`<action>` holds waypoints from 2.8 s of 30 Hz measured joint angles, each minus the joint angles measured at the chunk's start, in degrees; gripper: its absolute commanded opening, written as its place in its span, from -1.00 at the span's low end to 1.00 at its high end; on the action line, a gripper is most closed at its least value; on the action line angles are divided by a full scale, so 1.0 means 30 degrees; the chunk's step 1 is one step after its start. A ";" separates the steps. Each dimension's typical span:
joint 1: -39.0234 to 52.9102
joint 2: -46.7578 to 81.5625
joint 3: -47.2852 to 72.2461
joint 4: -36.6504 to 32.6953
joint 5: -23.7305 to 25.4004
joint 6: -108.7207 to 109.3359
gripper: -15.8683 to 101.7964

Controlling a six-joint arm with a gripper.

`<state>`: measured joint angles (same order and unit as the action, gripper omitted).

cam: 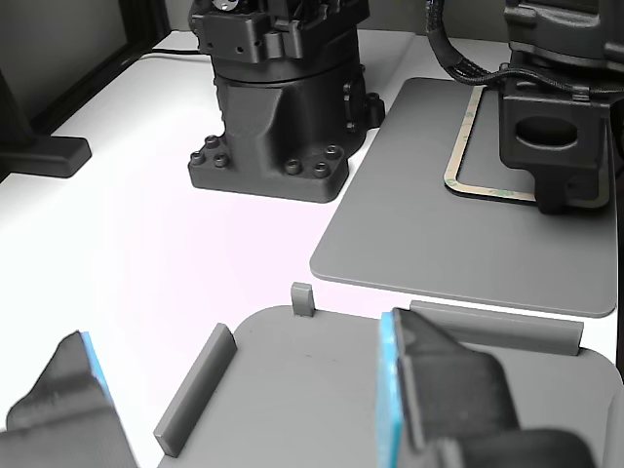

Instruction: Move top rectangular frame to the holder.

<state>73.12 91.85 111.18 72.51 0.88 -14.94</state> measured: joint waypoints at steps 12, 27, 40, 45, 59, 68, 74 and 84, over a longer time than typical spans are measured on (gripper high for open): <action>0.0000 -0.0146 -0.0264 0.0117 0.0352 0.0117 -0.38; 0.0000 -0.0469 -0.1436 0.0791 0.0762 -0.0088 -0.91; -0.3252 -0.1611 -0.8232 0.6562 0.3135 0.4424 -0.91; -0.4980 -0.0937 -0.9961 0.7266 0.2490 0.6328 -0.91; -0.9229 0.0527 -1.0488 0.7266 0.4922 1.1484 -0.91; -1.2568 -0.2344 -1.3008 0.7266 0.5596 1.3096 -0.90; -1.3477 -0.2959 -1.4473 0.7266 0.6240 1.3799 -0.90; -1.5059 -0.3779 -1.5586 0.7266 0.6035 1.3711 -0.90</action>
<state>27.95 80.51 64.42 94.31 18.98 26.19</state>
